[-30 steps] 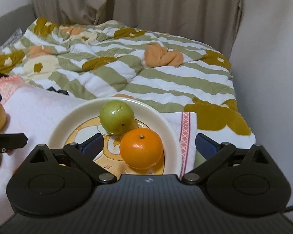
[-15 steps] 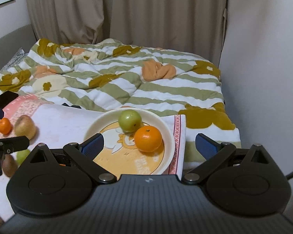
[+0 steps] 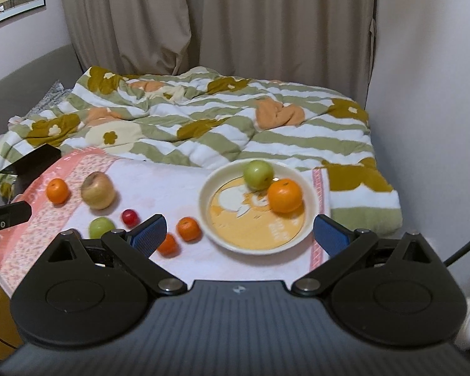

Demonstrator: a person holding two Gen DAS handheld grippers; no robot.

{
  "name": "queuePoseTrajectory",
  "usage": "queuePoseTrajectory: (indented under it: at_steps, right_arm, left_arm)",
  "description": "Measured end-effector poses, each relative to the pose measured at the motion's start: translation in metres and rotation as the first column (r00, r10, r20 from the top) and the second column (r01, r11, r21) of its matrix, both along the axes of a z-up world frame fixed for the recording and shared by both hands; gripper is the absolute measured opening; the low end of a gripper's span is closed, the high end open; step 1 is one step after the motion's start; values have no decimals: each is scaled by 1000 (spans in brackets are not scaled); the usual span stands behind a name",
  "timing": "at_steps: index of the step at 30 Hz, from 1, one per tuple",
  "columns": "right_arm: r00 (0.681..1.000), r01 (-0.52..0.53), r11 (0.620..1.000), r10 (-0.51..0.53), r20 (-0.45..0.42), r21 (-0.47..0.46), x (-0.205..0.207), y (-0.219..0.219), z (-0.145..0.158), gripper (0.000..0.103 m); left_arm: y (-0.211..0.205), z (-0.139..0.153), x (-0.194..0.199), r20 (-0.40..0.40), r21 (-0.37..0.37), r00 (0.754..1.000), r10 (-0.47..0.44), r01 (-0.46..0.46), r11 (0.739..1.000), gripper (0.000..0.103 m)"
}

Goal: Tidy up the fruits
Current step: 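Withdraw both tools from the bowl back over the remaining fruits, then grasp the kiwi with the left tool while the right tool grasps the red tomato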

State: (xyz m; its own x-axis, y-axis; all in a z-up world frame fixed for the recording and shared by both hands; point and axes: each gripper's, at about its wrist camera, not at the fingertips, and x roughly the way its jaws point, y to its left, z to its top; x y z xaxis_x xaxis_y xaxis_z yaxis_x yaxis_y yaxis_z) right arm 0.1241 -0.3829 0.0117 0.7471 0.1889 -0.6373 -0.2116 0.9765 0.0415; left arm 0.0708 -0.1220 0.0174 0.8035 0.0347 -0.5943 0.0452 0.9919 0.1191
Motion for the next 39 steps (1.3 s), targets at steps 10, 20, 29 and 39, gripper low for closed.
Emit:
queuePoseTrajectory:
  at_steps: [10,20,29,39]
  right_arm:
    - [996,87,996,-87,-30,-2,-23,51,-25,103]
    - [969,237,971,-237,-73,-8,-30,89,-79,103]
    - [939,318,947,-320,-122,-34,-21,113,-125,103]
    - [932,324,944,-329,-153,-58,-1,121,-148,103]
  left_arm:
    - [59,-30,-1,-17,-41,998,-63,62,997,103]
    - [78,-88,15,-44,17,961,-272,273,962,101]
    - [83,-133,48,-130,-11,912,-389,391,920,93]
    - [78,-158,66,-187,31,881,-434,447,894,79]
